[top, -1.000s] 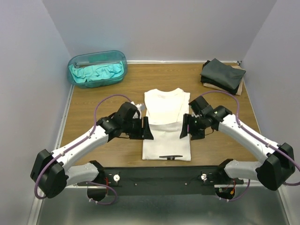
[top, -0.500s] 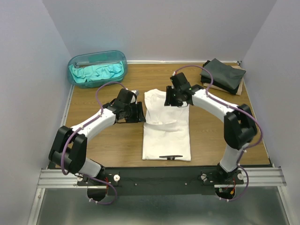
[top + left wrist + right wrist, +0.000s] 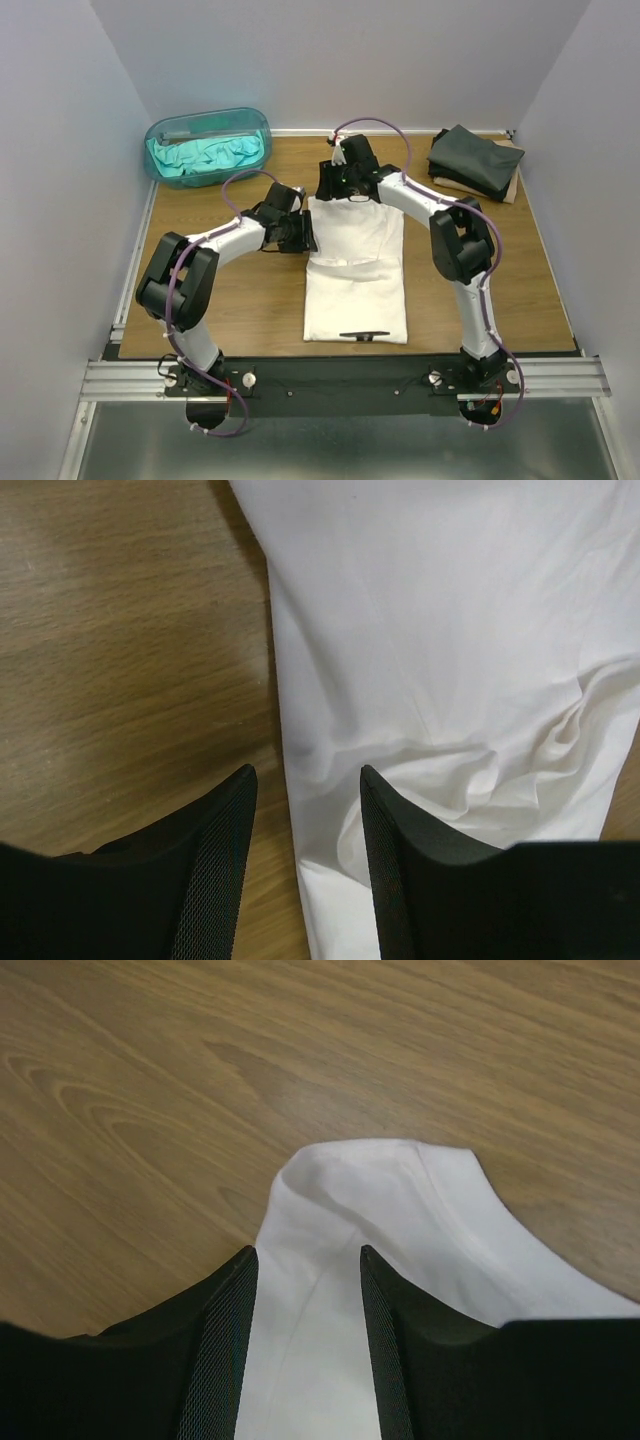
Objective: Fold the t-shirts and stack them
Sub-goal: Fold the tshirt
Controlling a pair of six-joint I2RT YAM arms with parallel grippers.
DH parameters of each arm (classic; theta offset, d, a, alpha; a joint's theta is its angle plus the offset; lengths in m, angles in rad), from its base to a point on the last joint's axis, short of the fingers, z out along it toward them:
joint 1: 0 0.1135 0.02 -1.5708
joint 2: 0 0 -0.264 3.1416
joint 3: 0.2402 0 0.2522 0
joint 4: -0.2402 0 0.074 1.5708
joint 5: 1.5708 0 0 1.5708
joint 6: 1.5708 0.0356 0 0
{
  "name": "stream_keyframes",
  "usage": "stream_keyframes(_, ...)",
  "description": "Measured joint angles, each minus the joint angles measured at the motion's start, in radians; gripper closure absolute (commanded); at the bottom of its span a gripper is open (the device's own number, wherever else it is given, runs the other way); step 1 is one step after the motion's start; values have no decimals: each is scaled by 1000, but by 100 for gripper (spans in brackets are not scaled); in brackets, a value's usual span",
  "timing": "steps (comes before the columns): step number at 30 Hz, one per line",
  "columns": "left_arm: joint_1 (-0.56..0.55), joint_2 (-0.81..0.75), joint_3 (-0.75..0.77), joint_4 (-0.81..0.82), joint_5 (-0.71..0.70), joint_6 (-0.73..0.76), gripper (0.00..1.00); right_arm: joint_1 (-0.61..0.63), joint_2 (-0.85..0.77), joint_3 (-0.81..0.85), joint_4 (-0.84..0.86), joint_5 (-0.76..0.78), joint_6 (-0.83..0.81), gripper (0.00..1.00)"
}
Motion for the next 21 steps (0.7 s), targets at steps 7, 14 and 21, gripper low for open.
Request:
stream_keyframes(7, 0, 74, 36, 2, -30, 4, 47, 0, 107, 106, 24, -104, -76, 44)
stream_keyframes(14, 1, 90, 49, 5, -40, 4, 46, -5, 158, 129, 28, -170, -107, 50)
stream_keyframes(21, 1, 90, 47, 7, -41, 4, 46, -16, 172, 129, 28, -187, -122, 88)
